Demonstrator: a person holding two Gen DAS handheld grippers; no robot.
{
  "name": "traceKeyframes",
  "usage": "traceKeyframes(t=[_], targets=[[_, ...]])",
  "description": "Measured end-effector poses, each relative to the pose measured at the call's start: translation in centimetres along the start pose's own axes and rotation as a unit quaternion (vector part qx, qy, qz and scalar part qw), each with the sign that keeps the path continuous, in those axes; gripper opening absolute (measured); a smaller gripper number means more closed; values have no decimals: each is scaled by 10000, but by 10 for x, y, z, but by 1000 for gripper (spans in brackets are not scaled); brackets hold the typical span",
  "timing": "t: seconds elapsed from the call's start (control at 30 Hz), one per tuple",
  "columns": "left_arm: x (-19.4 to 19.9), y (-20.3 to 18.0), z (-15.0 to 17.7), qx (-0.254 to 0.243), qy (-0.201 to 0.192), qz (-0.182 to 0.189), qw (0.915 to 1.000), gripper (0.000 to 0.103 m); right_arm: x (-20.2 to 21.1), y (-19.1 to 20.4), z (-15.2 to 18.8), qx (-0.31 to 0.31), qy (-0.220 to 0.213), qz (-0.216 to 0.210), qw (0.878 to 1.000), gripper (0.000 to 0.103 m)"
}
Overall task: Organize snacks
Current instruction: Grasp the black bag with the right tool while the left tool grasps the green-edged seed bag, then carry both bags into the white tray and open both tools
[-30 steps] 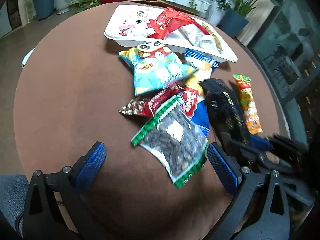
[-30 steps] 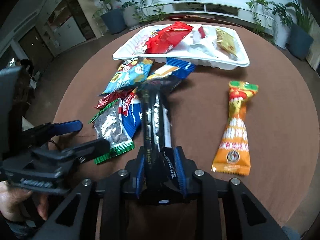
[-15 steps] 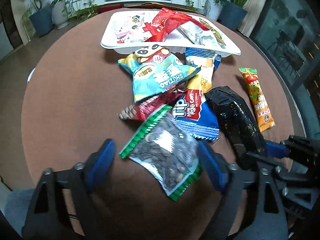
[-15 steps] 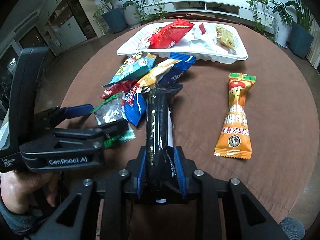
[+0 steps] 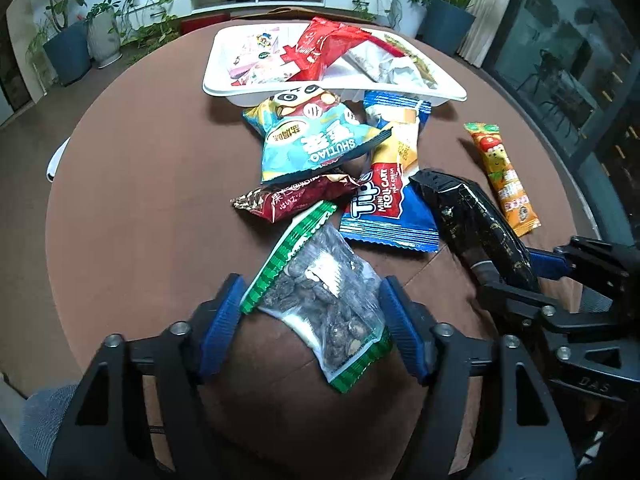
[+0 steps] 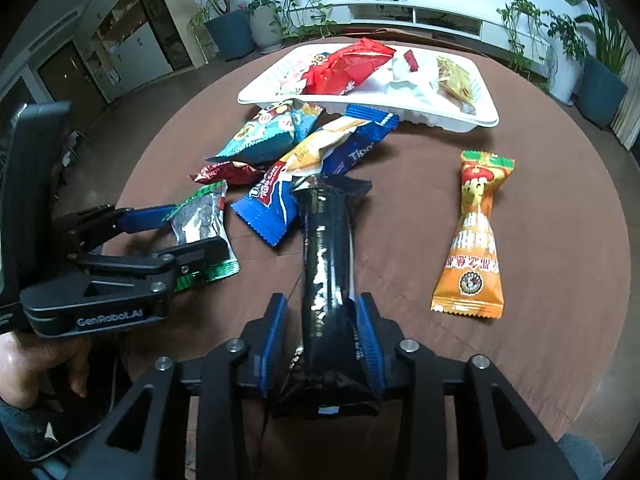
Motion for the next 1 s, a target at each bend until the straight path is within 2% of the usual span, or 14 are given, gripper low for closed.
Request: traceKeyframes(t=[0.07, 0.27, 0.43, 0.57, 1.0], targets=[[2, 1, 1, 6, -22, 99, 9999, 49, -3, -1, 1, -5, 42, 47, 10000, 48], [5, -6, 1, -114, -67, 290, 9995, 35, -5, -3, -2, -21, 15, 101, 9999, 54], [6, -6, 2, -28, -86, 466, 9989, 32, -7, -10, -5, -52, 16, 129, 9999, 50], [10, -5, 0, 25, -149, 564, 9983, 31, -7, -9, -6, -146, 21, -21, 9999, 29], [20, -9, 7, 78, -197, 772, 9968, 31, 4, -8, -3, -335, -55, -236, 9991, 25]])
Point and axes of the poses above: each gripper's, at about its wrist camera, not at the fingertips, and x roughly against the way its jaws point, y to its left, z to its underside, the point moved 10 cm from there along -x, roughly the way its jaws point, and after that the axes turned 4 degrees about -x, right-handed, at the moved point
